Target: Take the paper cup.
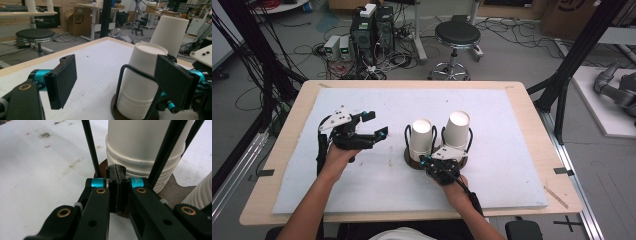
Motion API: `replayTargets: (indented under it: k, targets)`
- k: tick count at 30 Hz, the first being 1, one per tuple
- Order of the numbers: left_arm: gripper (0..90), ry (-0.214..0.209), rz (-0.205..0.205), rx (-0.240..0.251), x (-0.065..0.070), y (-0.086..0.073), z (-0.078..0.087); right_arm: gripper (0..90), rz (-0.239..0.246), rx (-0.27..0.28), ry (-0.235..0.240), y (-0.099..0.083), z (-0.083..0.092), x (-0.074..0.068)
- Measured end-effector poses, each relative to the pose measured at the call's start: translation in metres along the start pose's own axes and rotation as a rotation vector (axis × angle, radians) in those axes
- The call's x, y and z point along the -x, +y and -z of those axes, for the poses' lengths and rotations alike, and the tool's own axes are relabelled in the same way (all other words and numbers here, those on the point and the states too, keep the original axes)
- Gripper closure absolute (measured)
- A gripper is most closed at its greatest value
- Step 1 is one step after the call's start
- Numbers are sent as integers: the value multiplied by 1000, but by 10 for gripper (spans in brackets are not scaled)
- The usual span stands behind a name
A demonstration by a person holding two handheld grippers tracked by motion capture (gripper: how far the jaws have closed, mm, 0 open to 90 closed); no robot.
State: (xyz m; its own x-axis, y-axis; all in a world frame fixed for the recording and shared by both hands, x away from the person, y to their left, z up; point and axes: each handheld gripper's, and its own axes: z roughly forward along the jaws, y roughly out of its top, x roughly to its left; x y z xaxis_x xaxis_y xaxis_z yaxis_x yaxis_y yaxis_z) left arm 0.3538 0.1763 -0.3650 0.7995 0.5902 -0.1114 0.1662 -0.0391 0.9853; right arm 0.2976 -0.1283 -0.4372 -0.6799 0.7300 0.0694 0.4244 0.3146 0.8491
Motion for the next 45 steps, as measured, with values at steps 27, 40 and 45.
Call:
replayTargets:
  k: [27,40,45]
  targets:
    - [187,-171,-44,-148,38,15,-87,900,-3,-1,-2,0,-1,0]
    - [346,-169,-115,-200,42,14,-93,900,-6,-22,1,-1,-3,0]
    - [351,-168,-107,-176,42,18,-90,900,-7,-22,3,-1,-3,0]
